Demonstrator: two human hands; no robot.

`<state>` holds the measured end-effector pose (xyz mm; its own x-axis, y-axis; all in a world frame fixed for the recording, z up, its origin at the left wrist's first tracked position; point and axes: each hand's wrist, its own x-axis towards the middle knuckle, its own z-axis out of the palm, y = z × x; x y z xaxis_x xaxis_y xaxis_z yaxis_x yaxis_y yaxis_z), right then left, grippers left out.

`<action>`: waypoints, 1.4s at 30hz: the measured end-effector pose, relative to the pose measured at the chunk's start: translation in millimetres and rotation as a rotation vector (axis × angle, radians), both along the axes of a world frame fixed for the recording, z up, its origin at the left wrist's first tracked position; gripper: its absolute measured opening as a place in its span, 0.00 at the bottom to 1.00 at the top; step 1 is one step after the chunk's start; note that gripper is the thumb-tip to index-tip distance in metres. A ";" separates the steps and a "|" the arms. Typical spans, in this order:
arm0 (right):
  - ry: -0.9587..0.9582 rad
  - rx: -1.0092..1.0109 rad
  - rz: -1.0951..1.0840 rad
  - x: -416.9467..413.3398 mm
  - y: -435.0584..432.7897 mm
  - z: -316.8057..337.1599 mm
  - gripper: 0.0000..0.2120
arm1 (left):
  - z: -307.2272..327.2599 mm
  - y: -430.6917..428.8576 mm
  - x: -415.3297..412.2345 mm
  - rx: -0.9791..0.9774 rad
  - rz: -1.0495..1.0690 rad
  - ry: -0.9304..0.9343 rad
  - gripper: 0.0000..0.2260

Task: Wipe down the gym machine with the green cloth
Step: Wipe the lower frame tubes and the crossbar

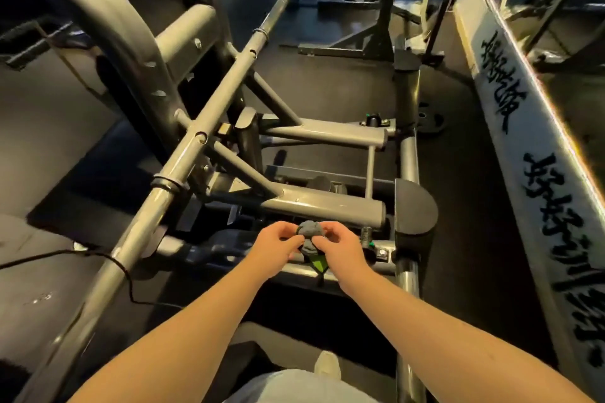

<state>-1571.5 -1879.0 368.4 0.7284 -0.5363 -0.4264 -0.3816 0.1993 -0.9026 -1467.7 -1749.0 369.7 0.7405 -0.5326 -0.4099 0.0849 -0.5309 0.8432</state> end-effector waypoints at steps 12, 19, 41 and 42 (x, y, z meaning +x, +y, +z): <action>0.167 -0.027 -0.322 35.9 -40.8 -49.5 0.11 | -54.3 -70.4 73.8 0.113 -0.080 0.101 0.05; 0.286 -0.055 -0.487 50.7 -58.1 -92.3 0.16 | -106.4 -100.4 131.0 0.238 -0.275 0.036 0.08; 0.556 -0.884 -0.251 149.7 -108.7 -265.6 0.19 | -222.7 -175.4 203.1 0.595 -0.805 -0.747 0.35; 0.535 -0.946 -0.187 152.0 -105.8 -267.3 0.19 | -223.5 -175.8 203.5 0.595 -0.811 -0.757 0.35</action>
